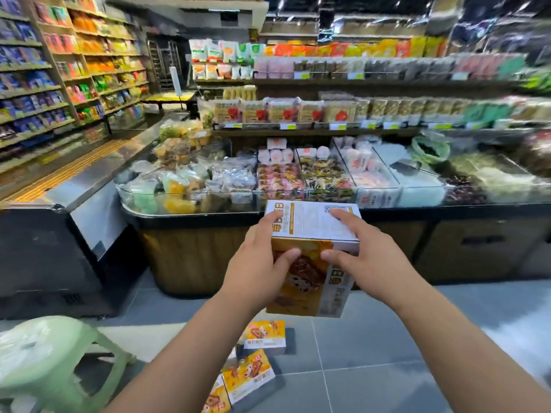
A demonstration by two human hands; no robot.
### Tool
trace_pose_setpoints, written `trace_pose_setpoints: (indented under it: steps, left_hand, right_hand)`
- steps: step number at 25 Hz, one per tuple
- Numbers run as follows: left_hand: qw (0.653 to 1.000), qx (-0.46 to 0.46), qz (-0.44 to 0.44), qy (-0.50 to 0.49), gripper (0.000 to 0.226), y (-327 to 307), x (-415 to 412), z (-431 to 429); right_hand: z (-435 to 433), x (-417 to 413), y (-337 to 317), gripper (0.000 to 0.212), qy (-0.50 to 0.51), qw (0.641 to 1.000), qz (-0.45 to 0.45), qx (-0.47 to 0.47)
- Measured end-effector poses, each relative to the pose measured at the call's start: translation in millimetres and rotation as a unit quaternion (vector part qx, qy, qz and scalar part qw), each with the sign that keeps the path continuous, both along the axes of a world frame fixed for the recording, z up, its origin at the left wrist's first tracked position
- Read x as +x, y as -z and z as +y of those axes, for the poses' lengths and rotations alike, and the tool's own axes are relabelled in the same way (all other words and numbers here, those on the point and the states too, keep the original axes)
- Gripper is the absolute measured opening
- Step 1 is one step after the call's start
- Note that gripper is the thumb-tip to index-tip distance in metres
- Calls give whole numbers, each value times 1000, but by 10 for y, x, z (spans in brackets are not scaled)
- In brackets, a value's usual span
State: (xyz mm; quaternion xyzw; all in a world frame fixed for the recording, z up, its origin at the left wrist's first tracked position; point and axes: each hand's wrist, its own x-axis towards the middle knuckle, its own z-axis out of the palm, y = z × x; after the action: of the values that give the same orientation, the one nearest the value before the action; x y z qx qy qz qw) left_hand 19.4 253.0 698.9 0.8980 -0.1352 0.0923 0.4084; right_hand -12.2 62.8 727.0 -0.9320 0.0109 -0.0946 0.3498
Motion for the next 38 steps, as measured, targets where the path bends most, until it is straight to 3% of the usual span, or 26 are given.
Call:
trace_pose_setpoints:
  steps: [8, 14, 21, 28, 34, 38]
  left_hand:
    - [990, 0, 9, 144, 66, -71, -28, -2188]
    - [964, -12, 28, 263, 80, -63, 193, -3563]
    - [910, -25, 65, 408, 78, 93, 763, -5140]
    - [847, 14, 17, 530, 67, -1, 1394, -6670]
    - [805, 12, 30, 593, 66, 101, 1410, -7982]
    - [798, -4, 28, 602, 67, 216, 1305, -8930]
  right_hand:
    - [-2042, -491, 16, 68, 153, 988, 0, -3]
    - [-3156, -674, 136, 65, 264, 964, -21, 32]
    - [-4381, -420, 252, 68, 397, 917, 10, 14]
    - [-5426, -82, 246, 73, 525, 850, -1, 42]
    - [-6397, -173, 380, 73, 580, 812, -33, 59]
    - [-7302, -256, 393, 72, 597, 799, -45, 66]
